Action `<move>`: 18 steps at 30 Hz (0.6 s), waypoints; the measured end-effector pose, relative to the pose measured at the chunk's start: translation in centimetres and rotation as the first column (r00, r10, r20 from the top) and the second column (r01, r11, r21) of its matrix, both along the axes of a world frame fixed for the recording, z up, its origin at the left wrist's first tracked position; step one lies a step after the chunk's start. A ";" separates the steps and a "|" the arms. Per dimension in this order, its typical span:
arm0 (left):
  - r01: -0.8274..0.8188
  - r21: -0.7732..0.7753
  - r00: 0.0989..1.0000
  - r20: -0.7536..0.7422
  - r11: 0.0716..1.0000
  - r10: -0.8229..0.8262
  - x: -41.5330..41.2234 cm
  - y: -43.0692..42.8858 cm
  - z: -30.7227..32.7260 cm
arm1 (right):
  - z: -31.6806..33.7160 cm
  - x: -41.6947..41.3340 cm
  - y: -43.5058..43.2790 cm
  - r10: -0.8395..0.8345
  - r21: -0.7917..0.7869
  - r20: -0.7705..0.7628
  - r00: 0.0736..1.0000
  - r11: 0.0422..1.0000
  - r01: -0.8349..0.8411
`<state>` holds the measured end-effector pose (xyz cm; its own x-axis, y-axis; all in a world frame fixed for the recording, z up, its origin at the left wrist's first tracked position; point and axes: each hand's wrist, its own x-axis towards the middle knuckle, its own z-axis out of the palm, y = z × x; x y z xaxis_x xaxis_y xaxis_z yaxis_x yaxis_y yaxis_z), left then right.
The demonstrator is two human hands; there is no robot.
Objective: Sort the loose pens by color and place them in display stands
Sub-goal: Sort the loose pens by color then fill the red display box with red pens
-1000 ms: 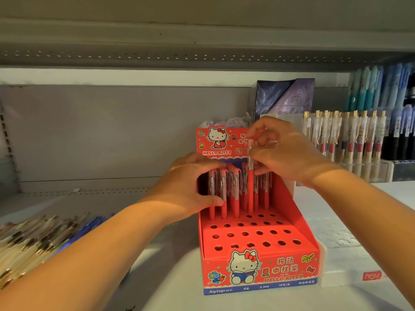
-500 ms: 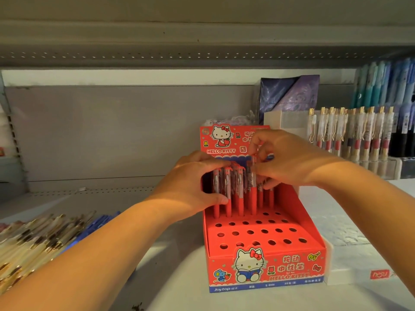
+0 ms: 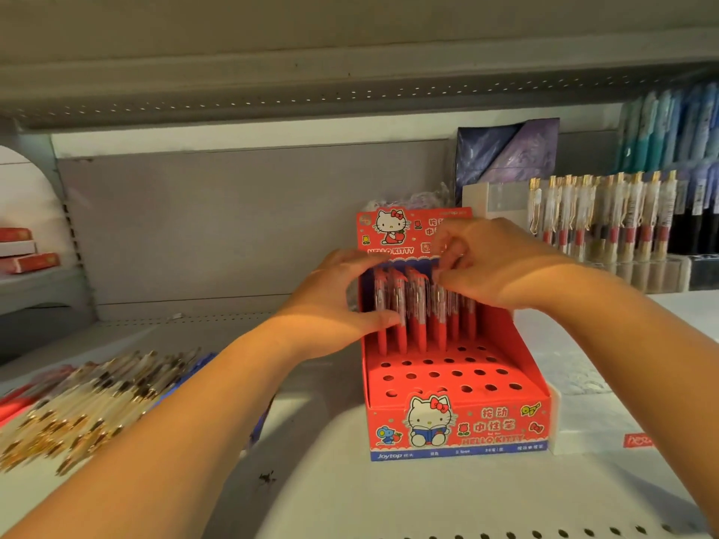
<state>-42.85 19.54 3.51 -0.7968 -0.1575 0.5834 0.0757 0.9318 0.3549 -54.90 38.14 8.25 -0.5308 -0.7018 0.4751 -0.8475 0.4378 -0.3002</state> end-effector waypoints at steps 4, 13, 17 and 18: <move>0.000 0.163 1.000 -0.015 0.987 0.003 4.1 0.5 0.6 | -0.6 1.7 0.6 0.185 -0.276 0.088 0.979 0.949 -0.154; -0.195 0.325 0.981 0.042 0.925 0.191 17.4 1.2 -0.3 | -4.0 8.2 -0.3 0.537 -0.259 0.197 0.820 0.835 -0.485; -0.277 0.345 0.960 0.057 0.897 0.275 22.5 -0.1 -0.4 | -5.2 11.5 -3.2 0.588 -0.225 0.233 0.775 0.808 -0.545; -0.308 0.343 0.950 0.071 0.887 0.303 23.7 -0.8 -0.5 | -5.4 12.5 -4.2 0.586 -0.196 0.237 0.775 0.810 -0.553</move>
